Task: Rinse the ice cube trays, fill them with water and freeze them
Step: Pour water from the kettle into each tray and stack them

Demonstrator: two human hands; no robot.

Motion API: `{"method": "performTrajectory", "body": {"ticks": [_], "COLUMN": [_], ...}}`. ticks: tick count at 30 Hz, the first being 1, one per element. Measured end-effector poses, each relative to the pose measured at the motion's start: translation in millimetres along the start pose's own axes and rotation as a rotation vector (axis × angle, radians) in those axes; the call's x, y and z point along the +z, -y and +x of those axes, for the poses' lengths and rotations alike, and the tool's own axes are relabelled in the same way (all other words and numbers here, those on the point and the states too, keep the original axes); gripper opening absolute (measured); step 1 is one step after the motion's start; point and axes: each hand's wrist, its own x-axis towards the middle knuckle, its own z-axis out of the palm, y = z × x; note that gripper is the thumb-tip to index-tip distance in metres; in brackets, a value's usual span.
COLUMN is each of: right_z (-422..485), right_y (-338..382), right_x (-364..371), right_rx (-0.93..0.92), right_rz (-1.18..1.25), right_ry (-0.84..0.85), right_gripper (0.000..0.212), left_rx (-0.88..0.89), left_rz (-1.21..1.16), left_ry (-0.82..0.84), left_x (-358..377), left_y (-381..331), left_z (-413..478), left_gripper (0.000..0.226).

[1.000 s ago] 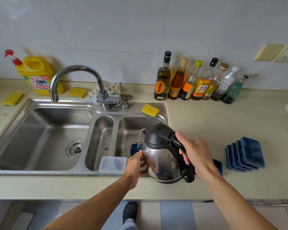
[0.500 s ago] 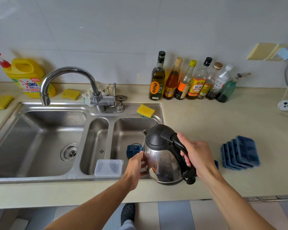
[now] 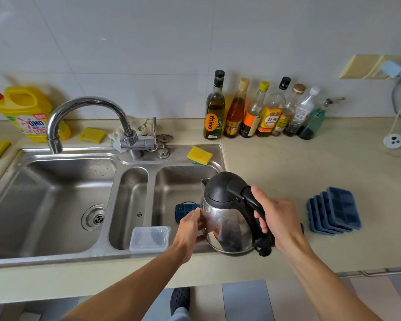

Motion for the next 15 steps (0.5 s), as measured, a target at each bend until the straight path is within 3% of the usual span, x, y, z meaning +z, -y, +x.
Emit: {"method": "performTrajectory", "body": {"ticks": [6,9,11,15], "right_z": [13,25,36,59], "right_y": [-11,-13,-12,-7], "right_x": [-2,-2,-3,-5], "right_rx": [0.037,0.073,0.086,0.087], "right_rz": [0.114,0.150,0.178,0.232], "right_ry": [-0.082,-0.131,-0.163,-0.225], "right_gripper": [0.065,0.068,0.066,0.060], "left_rx": [0.097,0.232,0.356,0.447], "left_rz": [0.093,0.337,0.373,0.322], "left_ry": [0.024,-0.072,-0.127,0.003], "left_x": [5,9,13,32], "left_y": [-34,-60,-76,-97], "left_z": [17,27,31,40], "left_gripper": [0.039,0.030,0.021,0.012]}}
